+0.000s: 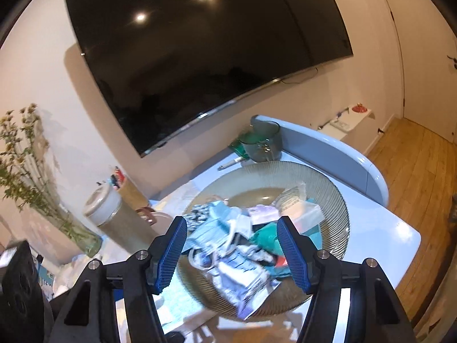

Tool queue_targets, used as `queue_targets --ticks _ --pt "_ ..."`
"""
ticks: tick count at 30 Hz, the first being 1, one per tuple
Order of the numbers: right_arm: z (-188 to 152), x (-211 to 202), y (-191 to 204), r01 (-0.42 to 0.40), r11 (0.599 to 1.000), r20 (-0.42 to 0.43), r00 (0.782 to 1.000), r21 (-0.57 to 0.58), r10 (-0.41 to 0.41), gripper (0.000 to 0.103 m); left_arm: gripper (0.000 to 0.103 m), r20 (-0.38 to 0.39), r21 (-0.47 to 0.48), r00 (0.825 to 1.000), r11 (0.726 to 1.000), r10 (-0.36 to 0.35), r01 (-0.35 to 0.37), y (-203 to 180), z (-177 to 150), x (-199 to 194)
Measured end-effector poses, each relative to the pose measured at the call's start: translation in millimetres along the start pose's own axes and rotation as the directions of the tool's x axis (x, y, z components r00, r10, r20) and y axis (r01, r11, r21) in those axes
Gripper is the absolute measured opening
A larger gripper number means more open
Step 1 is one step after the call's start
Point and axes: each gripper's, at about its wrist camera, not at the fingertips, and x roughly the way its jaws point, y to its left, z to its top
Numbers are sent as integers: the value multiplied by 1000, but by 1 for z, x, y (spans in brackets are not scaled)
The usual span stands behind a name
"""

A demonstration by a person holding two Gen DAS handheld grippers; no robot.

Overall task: Organize soft objects
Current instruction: 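Move both open grippers back over the patterned table cloth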

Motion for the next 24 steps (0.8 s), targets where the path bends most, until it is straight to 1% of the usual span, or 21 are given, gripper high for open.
queue_targets --ticks 1,3,5,7,10,12,14,16,18,19,20,21,22,24 --pt "-2 -2 6 -4 1000 3 1000 -12 4 64 79 11 -12 1000 1000 10 -10 5 -6 -9" --pt "-6 -5 22 3 999 5 1000 -49 -3 64 79 34 -43 998 998 56 -54 21 -19 -32" --pt "-12 -8 41 -14 996 3 1000 -84 14 64 79 48 -76 993 992 104 -100 37 -30 -50" --pt "-18 -7 65 -61 991 -13 998 -121 60 64 79 59 -121 982 978 177 -169 57 -43 -71" --pt "-34 0 103 -114 976 -47 993 -184 108 64 79 63 -192 963 951 260 -244 85 -63 -100" --pt "-47 7 131 -163 960 -86 985 -226 147 64 79 63 -241 947 926 315 -292 105 -77 -118" --pt "-62 16 159 -207 940 -130 976 -272 177 64 79 65 -287 926 896 372 -339 125 -91 -138" --pt "-79 23 190 -247 913 -174 964 -324 199 64 79 57 -329 897 856 439 -398 145 -105 -160" --pt "-95 29 222 -286 882 -215 952 -374 217 65 79 56 -373 869 818 491 -438 165 -118 -180" --pt "-102 31 233 -300 870 -230 947 -390 224 67 79 56 -403 858 798 511 -449 175 -125 -190" --pt "-109 34 247 -321 856 -251 940 -406 233 69 79 54 -429 849 780 525 -455 184 -130 -198" --pt "-117 38 265 -351 835 -276 928 -425 249 76 79 52 -460 842 761 538 -458 195 -138 -207" --pt "-121 39 276 -367 822 -286 922 -435 260 80 79 50 -490 834 741 550 -459 206 -145 -216" --pt "-132 44 300 -401 791 -305 909 -462 283 80 79 41 -537 817 702 575 -468 224 -159 -230"
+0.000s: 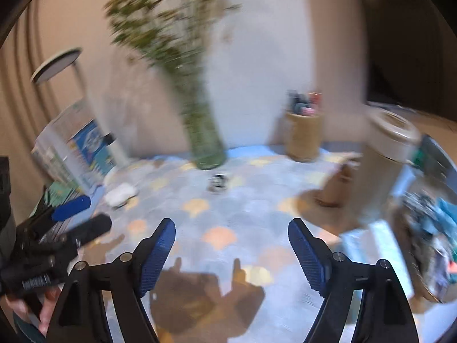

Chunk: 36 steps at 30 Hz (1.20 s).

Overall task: Organize soft objects
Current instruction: 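Move both open grippers back over the patterned table cloth, then grasp the white fluffy toy with the left gripper while the right grasps the white hair tie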

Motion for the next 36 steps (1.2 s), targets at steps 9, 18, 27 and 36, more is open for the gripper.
queue_targets --ticks 9,18,27,36 --pt "16 109 24 -11 1000 -86 996 -27 8 90 81 -37 -63 969 968 242 -244 88 -3 32" --pt "30 203 34 66 987 -138 987 -149 -87 90 82 -145 -5 903 912 404 -409 144 0 113" --pt "37 268 18 -15 999 -192 981 -50 5 80 82 -215 -79 913 926 347 -370 185 -20 161" --pt "37 261 2 -62 998 -173 983 31 67 31 53 -178 -109 914 915 366 -388 182 -23 149"
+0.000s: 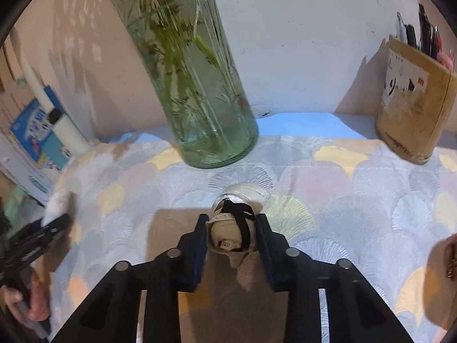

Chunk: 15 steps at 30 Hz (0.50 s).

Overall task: Organize soft objects
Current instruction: 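Grasp the white fluffy toy with the left gripper while the right grasps the white hair tie, then carry the fluffy toy and hair tie to the glass bowl and release them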

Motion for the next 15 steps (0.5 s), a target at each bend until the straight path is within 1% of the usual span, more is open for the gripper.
queue_targets --ticks 3,5,8,9,10,12,15 --pt "-2 -12 1 -31 999 46 998 -11 31 31 51 28 18 1000 1000 5 -5 -4 -1 -6" --pt "-5 -23 4 -51 998 92 994 -29 54 31 51 26 28 1000 1000 8 -9 -5 -1 -5" --pt "-9 -35 8 -63 997 131 989 -52 70 31 51 14 51 999 998 34 -35 -13 -3 -8" --pt "-12 -39 9 -62 996 140 988 -57 69 31 51 8 49 1000 999 22 -22 -17 -6 -13" --pt "-14 -43 9 -68 996 141 987 -57 75 31 51 3 41 1000 999 -21 21 -22 -11 -22" --pt "-20 -46 10 -76 996 120 990 -43 81 31 51 2 47 997 996 -76 76 -34 -22 -43" --pt "-38 -64 10 -75 995 93 992 -62 80 31 51 -2 84 992 989 -126 125 -60 -38 -75"
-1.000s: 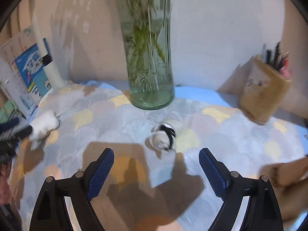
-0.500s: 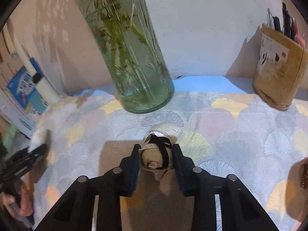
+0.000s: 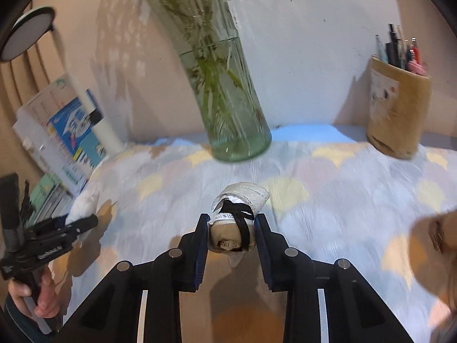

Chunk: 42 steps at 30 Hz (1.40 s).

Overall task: Organize soft objects
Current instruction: 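Carry the fluffy toy and hair tie to the glass bowl and release them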

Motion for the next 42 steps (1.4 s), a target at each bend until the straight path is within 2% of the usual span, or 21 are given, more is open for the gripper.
queue_targets --ticks 3,8,14,15,16,17,18,19,21,24,26,27,29,30,31,33,39,42 --pt "-21 -33 8 -36 997 -19 999 -63 35 31 51 10 31 999 998 -48 48 -32 -15 -25" --pt "-63 -72 23 12 984 -52 998 -179 -22 31 51 10 46 993 992 -120 120 -70 -39 -45" --pt "-109 -92 1 18 991 -149 988 -135 -38 32 51 0 75 987 985 -159 158 -104 -78 -43" --pt "-113 -93 -4 14 993 -162 986 -119 -34 34 51 -7 80 989 985 -150 150 -108 -85 -38" --pt "-117 -96 -9 13 995 -176 984 -99 -31 44 51 -14 105 994 988 -112 113 -111 -86 -37" --pt "-120 -99 -14 16 997 -181 983 -78 -30 51 51 6 122 995 988 -99 98 -113 -85 -40" --pt "-121 -104 -18 20 998 -173 985 -64 -30 63 51 42 136 994 986 -103 97 -115 -86 -45" --pt "-122 -109 -20 20 998 -160 987 -53 -29 67 52 45 144 994 985 -101 93 -116 -87 -45" --pt "-120 -113 -21 0 1000 -145 989 -28 -4 67 52 35 156 996 984 -88 81 -118 -87 -43" --pt "-122 -105 -16 -36 999 -174 984 11 37 71 52 27 153 995 984 -98 93 -116 -87 -42" --pt "-122 -101 -6 12 1000 -165 986 -12 -14 71 52 23 146 995 985 -99 95 -115 -88 -42" --pt "-121 -99 -2 43 999 -158 986 -25 -46 71 52 22 145 995 985 -99 95 -115 -88 -42" --pt "-120 -96 2 70 997 -155 985 -14 -71 63 52 22 146 995 985 -94 90 -116 -89 -42" --pt "-120 -94 2 73 997 -158 985 -12 -74 48 52 22 149 996 985 -91 86 -117 -89 -42" --pt "-120 -94 3 76 997 -158 984 -24 -79 39 52 22 153 996 985 -87 83 -118 -90 -42" --pt "-120 -96 6 29 999 -158 987 -37 -34 31 52 16 164 996 983 -83 79 -120 -91 -41" --pt "-123 -118 8 -21 998 -99 995 -51 16 30 52 13 201 999 979 -50 46 -131 -90 -46" --pt "-116 -132 1 0 998 -76 997 -56 -4 30 52 30 219 996 972 -87 78 -148 -80 -61"
